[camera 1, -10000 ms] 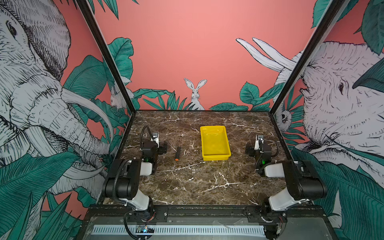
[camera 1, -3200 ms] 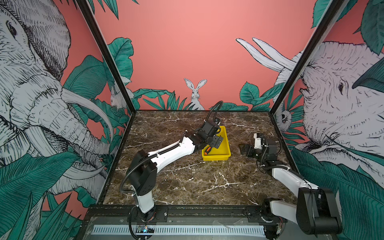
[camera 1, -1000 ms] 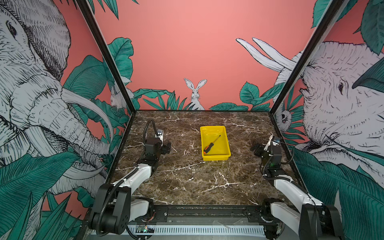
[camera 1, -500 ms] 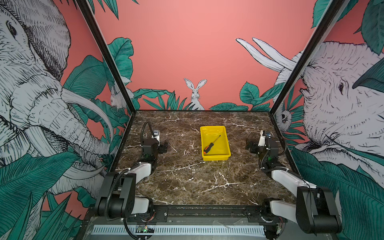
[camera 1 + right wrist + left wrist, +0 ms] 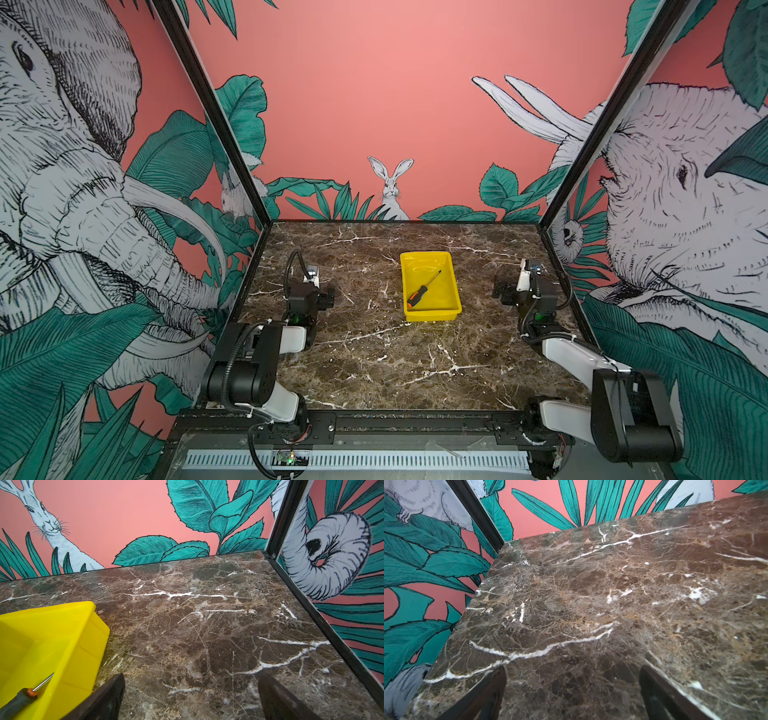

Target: Put the screwdriver in the bin

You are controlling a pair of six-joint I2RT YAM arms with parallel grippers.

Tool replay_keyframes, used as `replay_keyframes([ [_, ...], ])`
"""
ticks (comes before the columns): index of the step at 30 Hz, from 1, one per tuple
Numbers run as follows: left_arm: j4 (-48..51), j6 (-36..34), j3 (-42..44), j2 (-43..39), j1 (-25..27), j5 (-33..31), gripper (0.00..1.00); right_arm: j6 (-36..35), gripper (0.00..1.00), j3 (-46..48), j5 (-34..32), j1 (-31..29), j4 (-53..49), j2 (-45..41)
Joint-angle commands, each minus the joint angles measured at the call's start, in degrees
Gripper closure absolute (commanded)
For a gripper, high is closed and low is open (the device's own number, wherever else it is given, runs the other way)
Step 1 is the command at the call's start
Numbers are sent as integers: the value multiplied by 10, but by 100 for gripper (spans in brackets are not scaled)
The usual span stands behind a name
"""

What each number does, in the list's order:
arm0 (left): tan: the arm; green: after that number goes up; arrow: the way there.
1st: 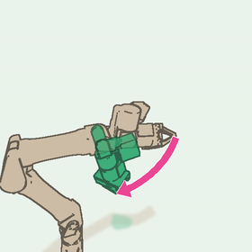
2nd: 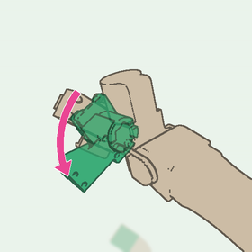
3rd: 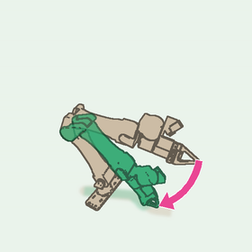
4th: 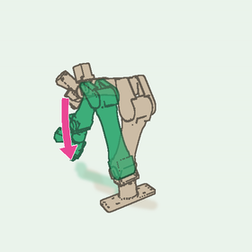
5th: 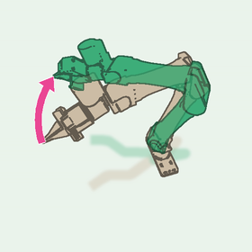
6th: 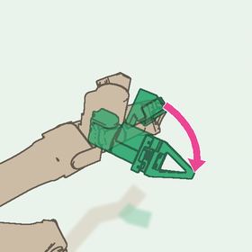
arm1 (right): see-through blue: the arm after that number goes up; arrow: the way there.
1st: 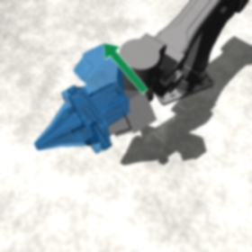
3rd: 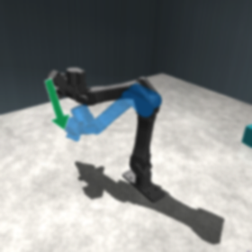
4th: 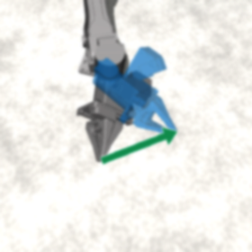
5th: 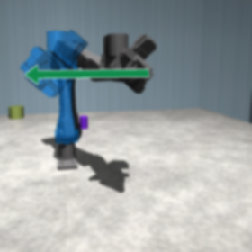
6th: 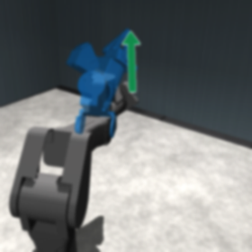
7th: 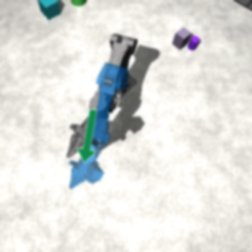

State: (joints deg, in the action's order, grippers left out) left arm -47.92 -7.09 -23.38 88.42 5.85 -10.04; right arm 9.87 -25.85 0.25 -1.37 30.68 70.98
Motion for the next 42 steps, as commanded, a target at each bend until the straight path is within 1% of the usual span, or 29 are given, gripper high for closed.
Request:
replay_keyframes([
  [1,-42,1,8,6,-7,3,0,-7,1,11,-21,0,41,6],
  [2,-14,5,2,-1,-10,13,0,-5,1,11,-21,0,49,10],
  [4,-47,5,3,14,-21,37,0,-5,1,10,-21,0,63,23],
  [6,-5,0,-5,1,-23,62,0,-8,1,-1,-20,0,54,27],
  [8,-31,0,-1,11,-25,65,0,-20,1,-7,-22,0,47,29],
  [11,-9,0,-5,4,-25,68,0,-50,1,-7,-49,0,49,30],
  [13,-21,1,-3,7,-26,66,0,-61,1,-6,-63,0,47,28],
  [17,-16,1,-4,5,-26,66,0,-77,1,-4,-57,0,48,28],
  [20,-16,1,-4,5,-26,66,0,-91,1,20,-65,0,74,44],
  [21,-16,1,-4,5,-26,66,0,-87,1,30,-71,0,105,59],
  [23,-16,1,-4,5,-26,67,0,-94,1,42,-58,0,166,101],
  [24,-16,1,-4,5,-26,67,0,-101,1,43,-43,0,190,130],
  [26,-16,1,-4,5,-26,67,0,-102,1,38,-35,0,248,191],
  [27,-16,1,-3,5,-26,67,0,-99,1,31,-53,0,192,172],
  [28,-16,1,-4,5,-26,67,0,-94,1,25,-62,0,168,161],
  [29,-15,1,-4,5,-26,67,0,-95,1,33,-65,0,212,174],
  [30,-15,1,-4,5,-26,67,0,-95,1,40,-67,-1,234,181],
  [32,-15,1,-4,5,-26,68,0,-92,1,38,-72,-1,212,173],
  [33,-16,1,-4,5,-26,67,0,-93,1,38,-72,-1,227,180],
  [38,-16,1,-4,5,-26,67,0,-112,1,36,-15,-1,218,178],
  [42,-16,1,-4,5,-26,67,0,-126,1,50,22,-2,243,177],
])
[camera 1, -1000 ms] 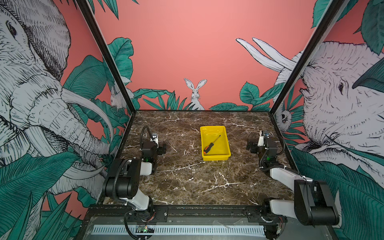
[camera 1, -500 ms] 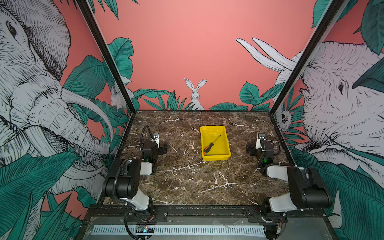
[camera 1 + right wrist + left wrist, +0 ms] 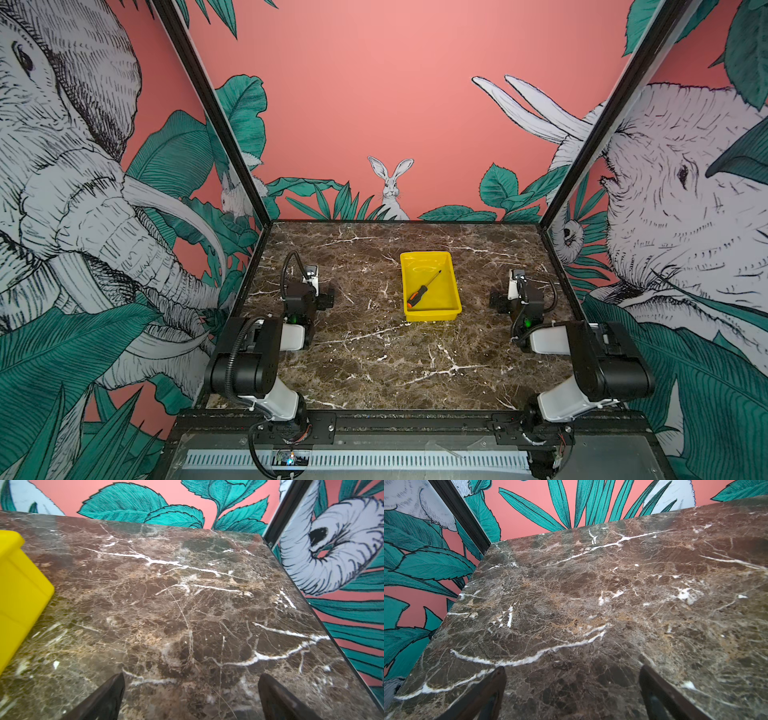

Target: Put the screwdriver in the bin

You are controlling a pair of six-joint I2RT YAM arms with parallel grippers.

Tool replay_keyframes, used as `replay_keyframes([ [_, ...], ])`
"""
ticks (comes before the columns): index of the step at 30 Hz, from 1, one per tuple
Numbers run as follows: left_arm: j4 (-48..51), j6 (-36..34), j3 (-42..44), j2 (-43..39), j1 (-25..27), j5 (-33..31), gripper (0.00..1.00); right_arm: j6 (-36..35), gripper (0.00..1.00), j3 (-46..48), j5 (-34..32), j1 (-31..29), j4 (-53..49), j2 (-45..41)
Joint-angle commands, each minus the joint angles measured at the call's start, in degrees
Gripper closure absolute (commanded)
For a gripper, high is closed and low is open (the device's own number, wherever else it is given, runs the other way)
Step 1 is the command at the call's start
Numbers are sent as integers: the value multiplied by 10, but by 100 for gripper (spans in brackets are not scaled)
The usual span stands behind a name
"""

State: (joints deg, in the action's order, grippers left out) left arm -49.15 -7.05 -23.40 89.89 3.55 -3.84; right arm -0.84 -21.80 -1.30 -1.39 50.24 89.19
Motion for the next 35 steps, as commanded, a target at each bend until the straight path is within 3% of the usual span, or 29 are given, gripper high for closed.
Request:
replay_keyframes([
  [1,-3,1,-3,-9,-3,5,0,-23,1,14,46,-1,58,-5],
  [9,-3,0,-3,-9,-3,5,0,-4,1,-3,1,-1,26,-4],
  [35,3,5,-7,-9,-11,21,0,-4,1,-3,-1,-1,24,-4],
])
